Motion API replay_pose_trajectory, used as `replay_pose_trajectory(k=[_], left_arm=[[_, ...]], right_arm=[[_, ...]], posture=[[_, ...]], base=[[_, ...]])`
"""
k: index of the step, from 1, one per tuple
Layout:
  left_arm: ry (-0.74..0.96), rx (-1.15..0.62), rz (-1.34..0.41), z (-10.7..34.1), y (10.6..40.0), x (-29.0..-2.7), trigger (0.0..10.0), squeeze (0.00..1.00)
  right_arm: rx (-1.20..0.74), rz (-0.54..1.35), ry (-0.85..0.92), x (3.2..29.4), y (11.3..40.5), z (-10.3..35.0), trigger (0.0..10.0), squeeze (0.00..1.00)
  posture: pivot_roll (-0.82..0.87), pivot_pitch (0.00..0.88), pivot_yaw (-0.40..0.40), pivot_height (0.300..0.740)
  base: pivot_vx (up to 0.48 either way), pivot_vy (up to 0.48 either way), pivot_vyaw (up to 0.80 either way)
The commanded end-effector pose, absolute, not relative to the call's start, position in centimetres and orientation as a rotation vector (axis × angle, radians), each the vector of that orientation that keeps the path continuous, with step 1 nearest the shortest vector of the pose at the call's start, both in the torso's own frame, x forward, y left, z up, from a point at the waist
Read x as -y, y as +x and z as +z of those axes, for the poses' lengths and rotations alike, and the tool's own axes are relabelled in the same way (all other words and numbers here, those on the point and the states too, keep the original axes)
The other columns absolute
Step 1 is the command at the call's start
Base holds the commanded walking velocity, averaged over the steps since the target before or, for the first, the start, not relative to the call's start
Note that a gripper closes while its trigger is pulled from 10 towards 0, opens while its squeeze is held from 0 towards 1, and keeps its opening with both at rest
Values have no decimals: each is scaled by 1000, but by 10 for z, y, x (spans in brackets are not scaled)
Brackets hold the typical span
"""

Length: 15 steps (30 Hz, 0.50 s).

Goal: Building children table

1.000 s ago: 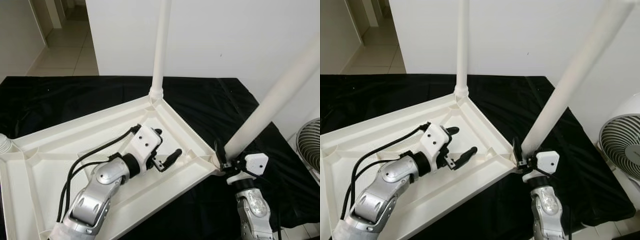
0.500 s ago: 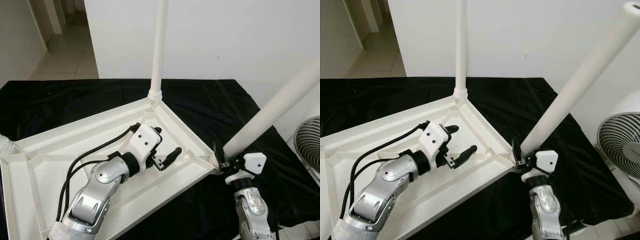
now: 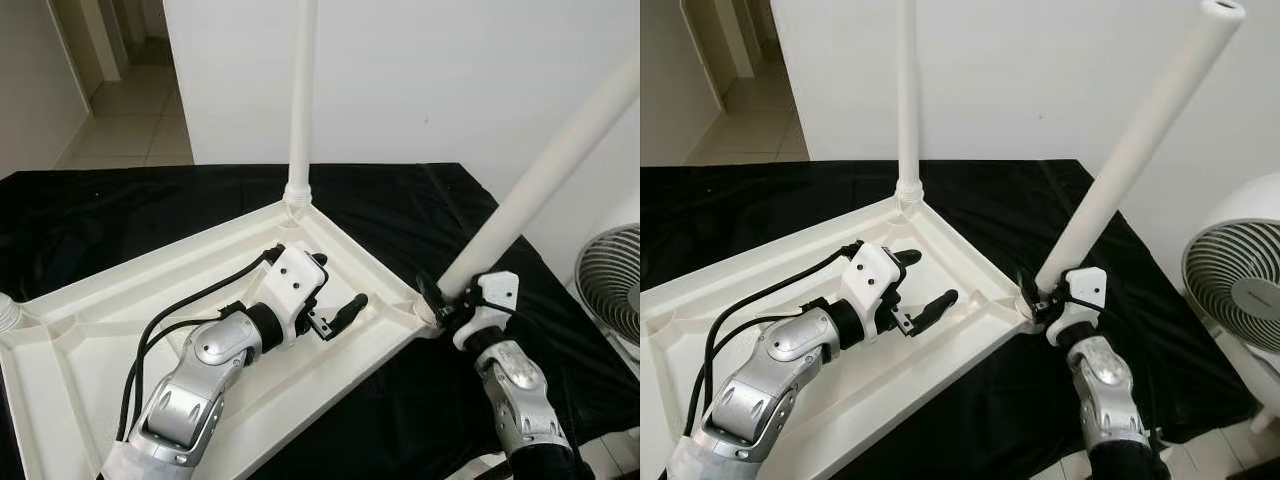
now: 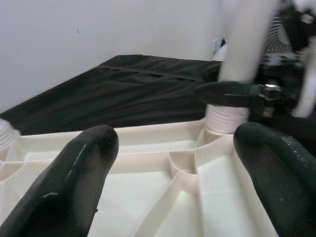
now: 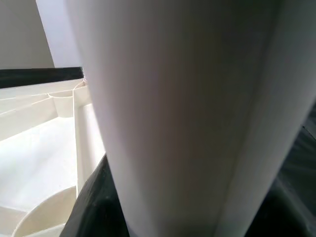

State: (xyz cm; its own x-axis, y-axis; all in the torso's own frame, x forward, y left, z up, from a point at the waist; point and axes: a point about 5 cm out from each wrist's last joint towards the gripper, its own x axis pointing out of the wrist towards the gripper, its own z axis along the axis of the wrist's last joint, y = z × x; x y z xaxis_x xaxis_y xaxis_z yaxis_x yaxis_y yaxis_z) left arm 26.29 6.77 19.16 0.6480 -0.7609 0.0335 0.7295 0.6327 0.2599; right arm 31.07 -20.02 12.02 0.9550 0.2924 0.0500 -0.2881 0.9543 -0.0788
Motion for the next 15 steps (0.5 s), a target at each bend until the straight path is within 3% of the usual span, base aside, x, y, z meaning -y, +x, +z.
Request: replay_pose_trajectory(k=[1,15], left_arm=[[236,142,-859,192,263,-67,10000,0],[235,146,-854,192,263,-66,10000,0]], right_arm=[[-444,249,-15,214,282,38,10000,0],[-423,358,-92,210,297,63,10000,0]], posture=[[42,93,51,740],[40,88,39,740]], base=[[0,0,0],[0,0,0]])
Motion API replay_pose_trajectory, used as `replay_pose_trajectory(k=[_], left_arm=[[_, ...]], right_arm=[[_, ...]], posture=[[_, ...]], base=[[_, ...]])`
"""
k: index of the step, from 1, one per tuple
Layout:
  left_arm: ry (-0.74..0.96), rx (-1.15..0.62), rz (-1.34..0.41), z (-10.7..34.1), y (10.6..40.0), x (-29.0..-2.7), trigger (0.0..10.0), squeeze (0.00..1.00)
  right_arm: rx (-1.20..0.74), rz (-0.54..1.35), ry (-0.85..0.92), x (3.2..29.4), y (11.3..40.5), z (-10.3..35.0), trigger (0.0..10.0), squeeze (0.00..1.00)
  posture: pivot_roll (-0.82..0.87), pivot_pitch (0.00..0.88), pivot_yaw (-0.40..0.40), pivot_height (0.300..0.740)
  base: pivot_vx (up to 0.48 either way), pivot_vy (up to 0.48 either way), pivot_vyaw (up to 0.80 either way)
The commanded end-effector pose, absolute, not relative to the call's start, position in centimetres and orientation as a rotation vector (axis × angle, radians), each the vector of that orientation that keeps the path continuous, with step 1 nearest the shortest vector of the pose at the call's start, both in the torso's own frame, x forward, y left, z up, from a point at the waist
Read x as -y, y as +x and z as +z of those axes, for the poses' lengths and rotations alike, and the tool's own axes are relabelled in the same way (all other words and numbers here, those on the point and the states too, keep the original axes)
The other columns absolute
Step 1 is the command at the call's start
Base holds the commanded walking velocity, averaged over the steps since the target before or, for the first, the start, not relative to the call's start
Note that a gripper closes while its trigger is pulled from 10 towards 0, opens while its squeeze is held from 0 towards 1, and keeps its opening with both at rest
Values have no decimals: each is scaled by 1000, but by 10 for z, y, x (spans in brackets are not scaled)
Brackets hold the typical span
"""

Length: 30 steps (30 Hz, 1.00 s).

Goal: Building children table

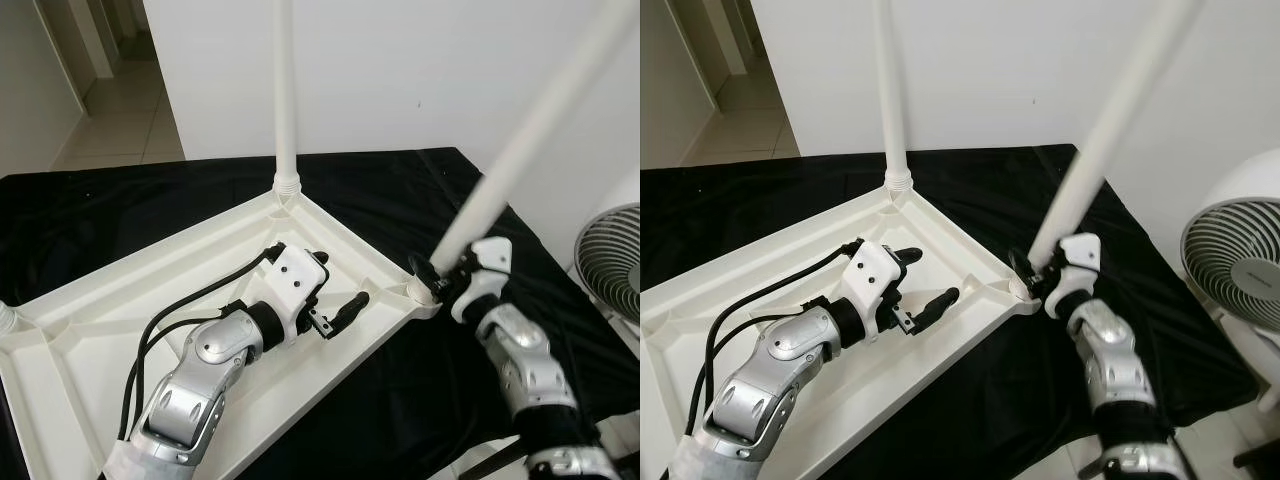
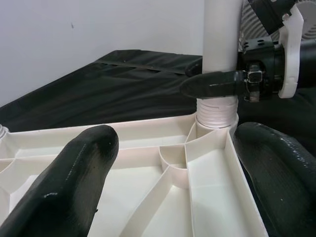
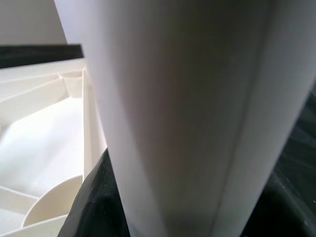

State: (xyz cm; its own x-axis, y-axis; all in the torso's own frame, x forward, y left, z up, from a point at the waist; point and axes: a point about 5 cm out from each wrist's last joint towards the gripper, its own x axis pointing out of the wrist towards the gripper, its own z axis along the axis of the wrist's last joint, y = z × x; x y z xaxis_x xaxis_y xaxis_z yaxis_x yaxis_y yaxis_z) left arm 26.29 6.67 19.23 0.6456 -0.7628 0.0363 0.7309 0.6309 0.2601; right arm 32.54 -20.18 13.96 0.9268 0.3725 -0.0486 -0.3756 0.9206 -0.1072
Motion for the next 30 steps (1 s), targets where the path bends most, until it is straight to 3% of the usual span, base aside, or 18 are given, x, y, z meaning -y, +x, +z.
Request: replay_pose_trajectory(k=[1,7,8,14,30], left_arm=[[235,146,-854,192,263,-66,10000,0],[232,147,-849,192,263,-66,10000,0],[231,147,-848,191,263,-66,10000,0],[227,148,-848,191,263,-65,10000,0],[221,156,-855,190,264,-61,10000,0]], right_arm=[[-423,358,-92,210,297,63,10000,0],[-315,347,-79,208,296,74,10000,0],[-196,350,-50,204,296,92,10000,0],[-42,342,-24,205,298,124,10000,0],[-98,274,-93,204,310,134,10000,0]], posture=[[40,88,39,740],[39,88,34,740],[35,88,30,740],[25,83,27,740],[24,66,11,740]], base=[[0,0,0],[0,0,0],[0,0,0],[0,0,0],[0,0,0]])
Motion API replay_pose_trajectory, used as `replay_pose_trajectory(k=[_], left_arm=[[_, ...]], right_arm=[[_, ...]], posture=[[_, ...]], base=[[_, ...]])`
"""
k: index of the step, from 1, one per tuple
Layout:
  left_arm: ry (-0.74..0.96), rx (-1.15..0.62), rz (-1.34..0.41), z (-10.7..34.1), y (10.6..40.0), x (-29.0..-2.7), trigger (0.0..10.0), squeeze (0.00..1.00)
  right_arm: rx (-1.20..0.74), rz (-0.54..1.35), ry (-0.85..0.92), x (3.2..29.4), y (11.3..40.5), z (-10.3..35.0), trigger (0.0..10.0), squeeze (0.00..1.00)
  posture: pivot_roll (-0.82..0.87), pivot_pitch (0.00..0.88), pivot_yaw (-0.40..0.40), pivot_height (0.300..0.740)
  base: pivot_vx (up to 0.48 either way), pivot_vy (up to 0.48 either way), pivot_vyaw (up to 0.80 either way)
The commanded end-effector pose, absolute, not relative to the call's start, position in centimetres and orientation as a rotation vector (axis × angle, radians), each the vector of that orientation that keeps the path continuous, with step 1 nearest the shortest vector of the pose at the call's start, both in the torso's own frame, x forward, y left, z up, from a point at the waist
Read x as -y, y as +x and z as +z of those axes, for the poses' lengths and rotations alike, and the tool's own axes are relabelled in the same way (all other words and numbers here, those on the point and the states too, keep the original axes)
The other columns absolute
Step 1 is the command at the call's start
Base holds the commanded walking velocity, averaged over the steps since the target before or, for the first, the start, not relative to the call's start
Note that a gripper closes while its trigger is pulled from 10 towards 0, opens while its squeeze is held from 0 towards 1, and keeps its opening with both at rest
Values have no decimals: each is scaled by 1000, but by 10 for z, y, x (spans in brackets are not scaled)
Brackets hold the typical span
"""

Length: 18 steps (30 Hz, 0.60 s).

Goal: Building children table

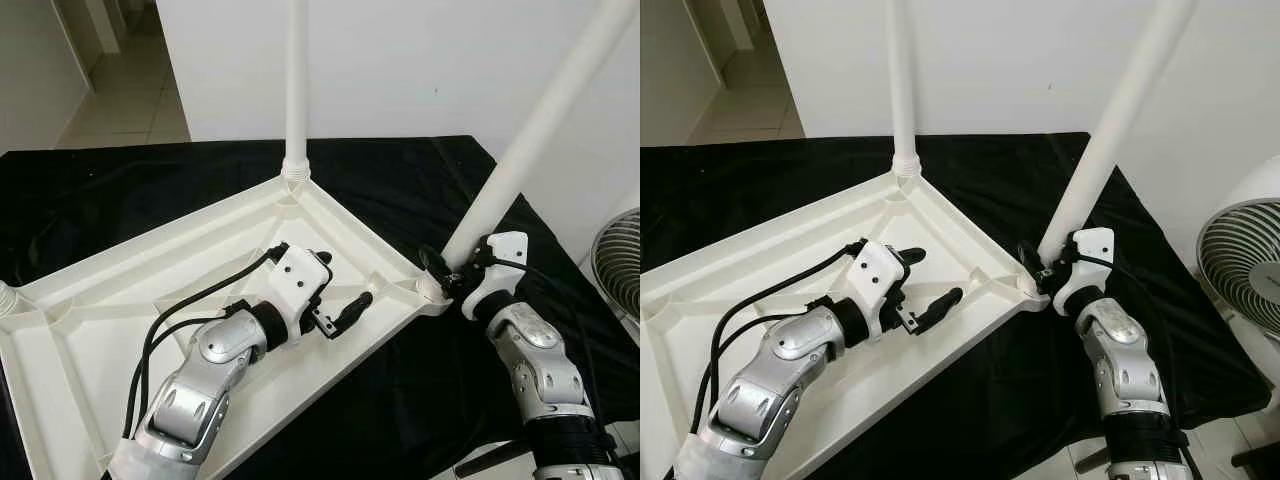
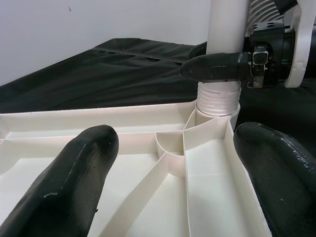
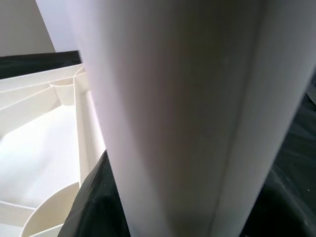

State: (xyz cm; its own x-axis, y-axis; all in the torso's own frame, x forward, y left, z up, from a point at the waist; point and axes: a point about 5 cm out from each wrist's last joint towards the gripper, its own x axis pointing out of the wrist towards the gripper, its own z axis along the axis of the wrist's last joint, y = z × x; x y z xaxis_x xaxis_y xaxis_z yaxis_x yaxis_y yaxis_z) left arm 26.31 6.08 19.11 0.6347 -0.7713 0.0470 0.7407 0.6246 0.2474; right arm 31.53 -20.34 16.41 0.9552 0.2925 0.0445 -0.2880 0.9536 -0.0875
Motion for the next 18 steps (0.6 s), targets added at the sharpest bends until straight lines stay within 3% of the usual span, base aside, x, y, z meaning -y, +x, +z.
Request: replay_pose_trajectory(k=[1,18], left_arm=[[221,156,-855,190,264,-61,10000,0],[224,162,-840,190,263,-61,10000,0]], right_arm=[[-98,274,-93,204,310,134,10000,0],[-62,-123,-31,182,307,126,10000,0]], posture=[[24,66,11,740],[40,43,-13,740]], base=[[0,0,0],[0,0,0]])
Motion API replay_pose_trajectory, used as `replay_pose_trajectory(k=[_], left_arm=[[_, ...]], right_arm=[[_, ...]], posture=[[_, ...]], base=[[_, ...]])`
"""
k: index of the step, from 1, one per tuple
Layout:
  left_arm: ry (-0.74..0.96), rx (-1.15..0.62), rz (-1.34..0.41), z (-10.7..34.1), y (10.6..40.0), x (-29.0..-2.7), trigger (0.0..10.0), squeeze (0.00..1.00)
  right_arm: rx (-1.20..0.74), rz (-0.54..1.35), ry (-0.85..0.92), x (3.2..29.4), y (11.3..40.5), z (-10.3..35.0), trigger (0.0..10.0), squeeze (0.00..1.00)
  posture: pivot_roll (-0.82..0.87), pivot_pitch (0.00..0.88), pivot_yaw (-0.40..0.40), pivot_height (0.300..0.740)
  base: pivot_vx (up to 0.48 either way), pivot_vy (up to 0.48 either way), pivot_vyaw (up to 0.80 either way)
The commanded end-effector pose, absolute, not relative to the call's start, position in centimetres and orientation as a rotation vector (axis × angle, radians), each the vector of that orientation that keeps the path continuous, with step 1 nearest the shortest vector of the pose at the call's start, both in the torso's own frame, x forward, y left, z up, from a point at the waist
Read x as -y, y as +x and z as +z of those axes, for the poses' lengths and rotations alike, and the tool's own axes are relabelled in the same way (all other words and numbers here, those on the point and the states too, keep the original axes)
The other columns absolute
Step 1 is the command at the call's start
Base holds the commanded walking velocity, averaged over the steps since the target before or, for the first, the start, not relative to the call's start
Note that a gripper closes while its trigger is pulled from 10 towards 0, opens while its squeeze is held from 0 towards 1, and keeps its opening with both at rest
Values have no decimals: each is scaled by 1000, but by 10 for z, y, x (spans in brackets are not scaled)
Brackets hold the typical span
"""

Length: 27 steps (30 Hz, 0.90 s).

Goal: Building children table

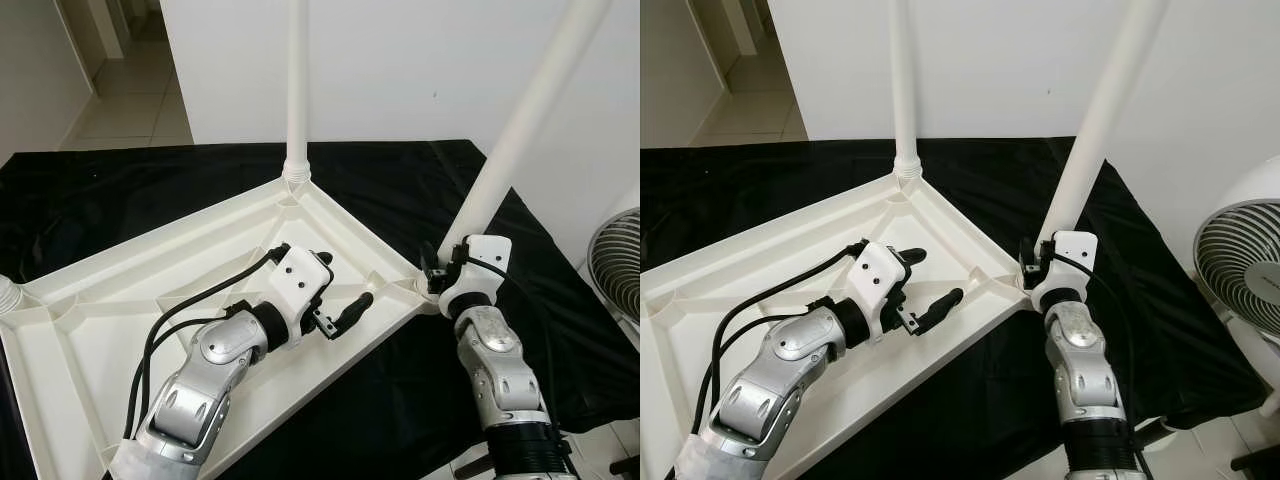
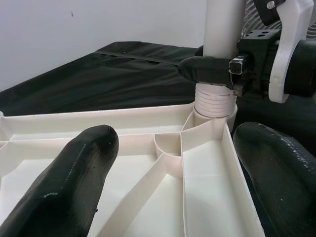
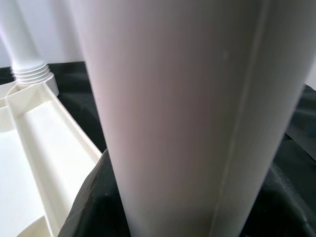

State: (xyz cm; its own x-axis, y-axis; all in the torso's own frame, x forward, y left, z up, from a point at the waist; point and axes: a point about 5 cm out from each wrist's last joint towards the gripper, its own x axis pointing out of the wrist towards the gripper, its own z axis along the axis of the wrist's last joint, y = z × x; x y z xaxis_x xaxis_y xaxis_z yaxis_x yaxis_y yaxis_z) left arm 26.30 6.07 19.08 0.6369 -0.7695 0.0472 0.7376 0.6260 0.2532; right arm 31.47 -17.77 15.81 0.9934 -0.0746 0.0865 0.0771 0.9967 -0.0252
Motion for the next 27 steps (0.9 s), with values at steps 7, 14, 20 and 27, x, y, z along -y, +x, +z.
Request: replay_pose_trajectory(k=[7,14,20,27], left_arm=[[223,163,-841,189,262,-61,10000,0],[221,167,-845,189,262,-59,10000,0],[222,169,-845,190,262,-59,10000,0],[222,168,-829,191,263,-61,10000,0]], right_arm=[[-63,-294,43,179,299,119,10000,0],[-43,-476,56,175,298,118,10000,0],[-22,-538,18,174,297,119,10000,0],[-39,-553,4,172,294,115,10000,0]], posture=[[40,40,-17,740],[40,37,-17,740],[44,39,-21,740],[49,49,-25,740]], base=[[0,0,0],[0,0,0],[0,0,0],[0,0,0]])
